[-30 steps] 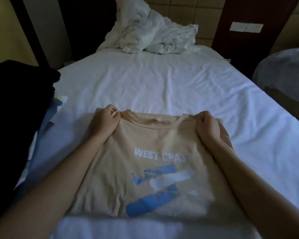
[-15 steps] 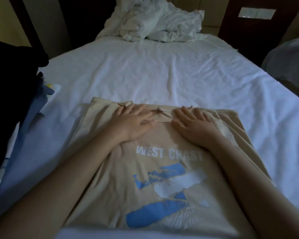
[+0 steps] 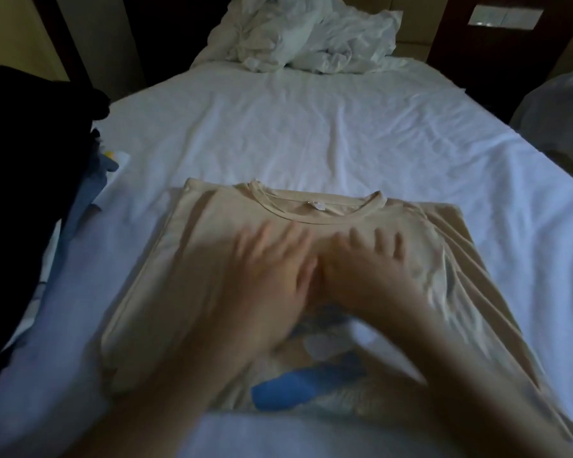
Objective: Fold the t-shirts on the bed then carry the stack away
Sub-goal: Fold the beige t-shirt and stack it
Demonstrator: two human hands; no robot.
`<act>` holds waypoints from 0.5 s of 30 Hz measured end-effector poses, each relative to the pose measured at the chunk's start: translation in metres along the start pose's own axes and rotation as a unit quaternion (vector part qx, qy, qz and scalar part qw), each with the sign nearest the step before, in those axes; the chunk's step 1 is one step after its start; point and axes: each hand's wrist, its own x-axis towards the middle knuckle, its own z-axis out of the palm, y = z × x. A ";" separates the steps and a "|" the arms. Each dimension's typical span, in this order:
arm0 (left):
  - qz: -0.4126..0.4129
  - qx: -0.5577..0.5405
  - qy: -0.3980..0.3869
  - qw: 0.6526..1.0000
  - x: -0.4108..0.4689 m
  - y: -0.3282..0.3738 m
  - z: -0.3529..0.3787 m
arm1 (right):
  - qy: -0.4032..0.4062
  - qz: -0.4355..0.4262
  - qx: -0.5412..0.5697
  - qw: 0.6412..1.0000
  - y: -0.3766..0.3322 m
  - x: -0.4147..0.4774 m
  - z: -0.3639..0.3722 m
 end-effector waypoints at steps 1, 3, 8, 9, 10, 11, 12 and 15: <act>0.009 0.020 -0.020 1.000 -0.013 0.003 0.009 | -0.008 -0.010 -0.002 1.000 -0.004 -0.013 0.010; 0.005 0.013 -0.028 1.000 -0.018 -0.003 0.018 | 0.018 -0.011 0.025 0.999 0.009 -0.022 0.020; -0.076 -0.042 0.023 0.996 -0.023 -0.072 0.015 | 0.053 0.109 0.111 0.986 0.088 -0.039 0.012; -0.091 0.001 0.043 0.995 -0.033 -0.089 0.016 | 0.051 0.125 0.115 0.984 0.099 -0.045 0.013; -0.120 0.038 0.037 0.991 -0.042 -0.101 0.016 | 0.046 0.128 0.117 0.984 0.105 -0.048 0.015; -0.167 0.039 0.025 0.985 -0.048 -0.105 0.013 | 0.045 0.126 0.116 0.984 0.107 -0.049 0.016; -0.202 0.023 0.018 0.979 -0.050 -0.103 0.011 | 0.050 0.125 0.113 0.984 0.105 -0.049 0.018; -0.205 -0.032 0.040 0.977 -0.052 -0.085 -0.002 | 0.108 0.140 0.134 0.975 0.096 -0.055 0.013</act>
